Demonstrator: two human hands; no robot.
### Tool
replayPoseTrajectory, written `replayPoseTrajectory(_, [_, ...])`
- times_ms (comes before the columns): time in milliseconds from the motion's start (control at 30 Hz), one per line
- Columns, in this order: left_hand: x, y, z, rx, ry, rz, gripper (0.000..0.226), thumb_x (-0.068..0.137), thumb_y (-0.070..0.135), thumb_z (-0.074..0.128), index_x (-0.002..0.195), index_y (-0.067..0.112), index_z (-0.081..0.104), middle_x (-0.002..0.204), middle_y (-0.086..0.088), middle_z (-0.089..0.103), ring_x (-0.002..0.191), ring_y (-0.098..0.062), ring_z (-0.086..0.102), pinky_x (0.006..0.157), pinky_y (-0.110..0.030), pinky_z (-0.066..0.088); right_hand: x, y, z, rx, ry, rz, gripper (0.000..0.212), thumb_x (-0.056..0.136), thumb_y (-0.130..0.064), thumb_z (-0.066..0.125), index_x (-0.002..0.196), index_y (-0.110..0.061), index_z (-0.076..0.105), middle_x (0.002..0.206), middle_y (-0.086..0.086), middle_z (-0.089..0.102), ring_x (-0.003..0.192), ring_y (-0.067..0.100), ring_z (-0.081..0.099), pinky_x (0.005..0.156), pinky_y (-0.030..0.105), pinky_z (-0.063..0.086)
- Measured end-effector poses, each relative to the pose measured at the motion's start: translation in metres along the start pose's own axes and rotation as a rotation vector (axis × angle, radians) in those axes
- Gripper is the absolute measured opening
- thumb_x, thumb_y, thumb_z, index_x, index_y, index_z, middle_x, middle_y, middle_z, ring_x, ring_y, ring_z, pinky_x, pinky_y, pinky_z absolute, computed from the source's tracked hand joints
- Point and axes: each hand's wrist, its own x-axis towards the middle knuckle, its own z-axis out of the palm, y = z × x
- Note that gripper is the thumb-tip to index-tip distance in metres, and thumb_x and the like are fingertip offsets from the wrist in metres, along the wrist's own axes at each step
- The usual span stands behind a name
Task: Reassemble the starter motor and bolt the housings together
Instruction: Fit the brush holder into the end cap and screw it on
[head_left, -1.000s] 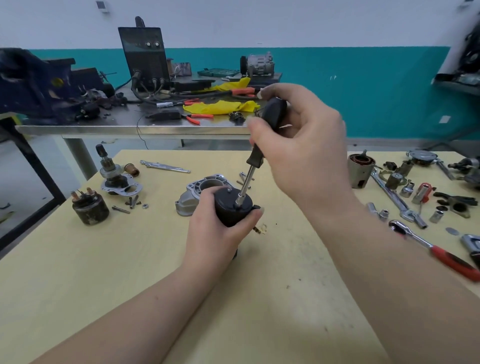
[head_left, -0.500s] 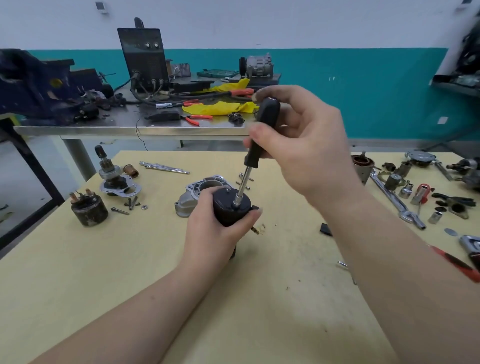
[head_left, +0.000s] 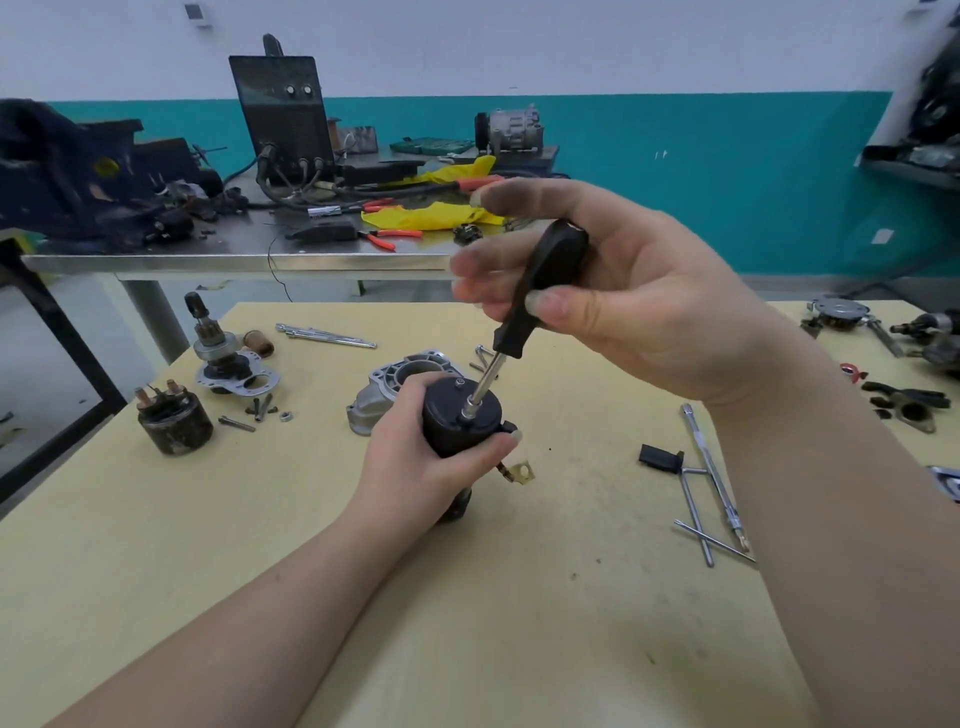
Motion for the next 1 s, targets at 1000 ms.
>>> replayPoseTrajectory(1000, [-0.003, 0.005, 0.004, 0.049, 0.074, -0.004, 0.061, 0.065, 0.061, 0.09, 0.114, 0.046, 0.057, 0.109, 0.038, 0.07, 0.104, 0.011, 0.066, 0.082, -0.001, 0.045, 0.004, -0.013, 0.013, -0.211, 0.17, 0.073, 0.043, 0.105, -0.008, 0.059, 0.146, -0.014, 0.05, 0.126, 0.013, 0.069, 0.112, 0.023, 0.074, 0.096, 0.037, 0.061])
